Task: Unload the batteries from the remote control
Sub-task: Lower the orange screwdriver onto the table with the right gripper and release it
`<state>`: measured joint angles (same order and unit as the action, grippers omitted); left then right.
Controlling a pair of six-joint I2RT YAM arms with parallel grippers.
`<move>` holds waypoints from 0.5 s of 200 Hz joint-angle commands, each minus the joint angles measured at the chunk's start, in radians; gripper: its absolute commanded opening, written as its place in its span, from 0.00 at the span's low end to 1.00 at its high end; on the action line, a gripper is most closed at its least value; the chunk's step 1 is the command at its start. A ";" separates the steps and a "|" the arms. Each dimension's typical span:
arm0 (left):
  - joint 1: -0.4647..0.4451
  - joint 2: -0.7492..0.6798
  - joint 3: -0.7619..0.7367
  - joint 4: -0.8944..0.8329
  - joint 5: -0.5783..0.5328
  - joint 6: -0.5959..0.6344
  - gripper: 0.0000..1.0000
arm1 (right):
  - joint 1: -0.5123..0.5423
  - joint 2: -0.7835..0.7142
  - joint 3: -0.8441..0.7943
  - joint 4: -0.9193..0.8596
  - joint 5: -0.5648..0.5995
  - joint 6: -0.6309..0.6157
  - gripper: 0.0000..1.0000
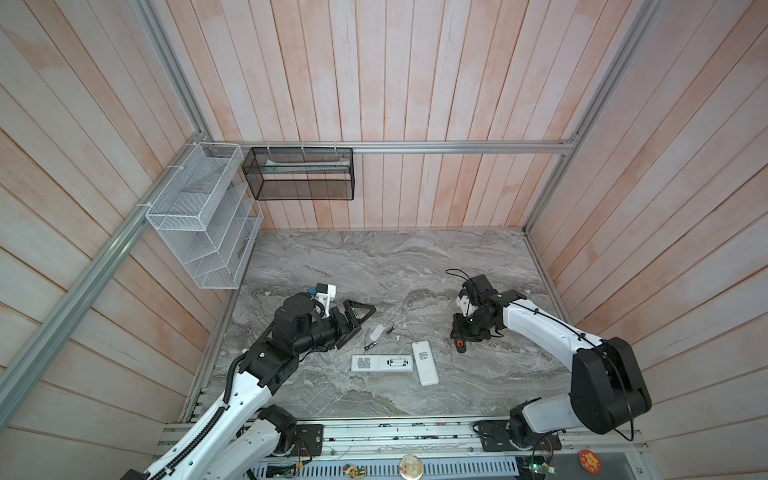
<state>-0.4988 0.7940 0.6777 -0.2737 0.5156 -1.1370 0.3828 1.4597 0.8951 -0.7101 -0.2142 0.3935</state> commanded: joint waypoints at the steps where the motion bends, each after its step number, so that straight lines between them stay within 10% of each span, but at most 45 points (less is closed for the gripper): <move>1: 0.005 -0.020 -0.027 -0.006 -0.020 -0.022 1.00 | -0.005 0.022 -0.023 0.032 0.005 -0.015 0.00; 100: 0.006 0.002 -0.027 -0.001 -0.011 -0.024 1.00 | -0.007 0.075 -0.059 0.058 -0.005 -0.012 0.15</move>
<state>-0.4973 0.7937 0.6537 -0.2771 0.5156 -1.1564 0.3824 1.5188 0.8459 -0.6559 -0.2142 0.3893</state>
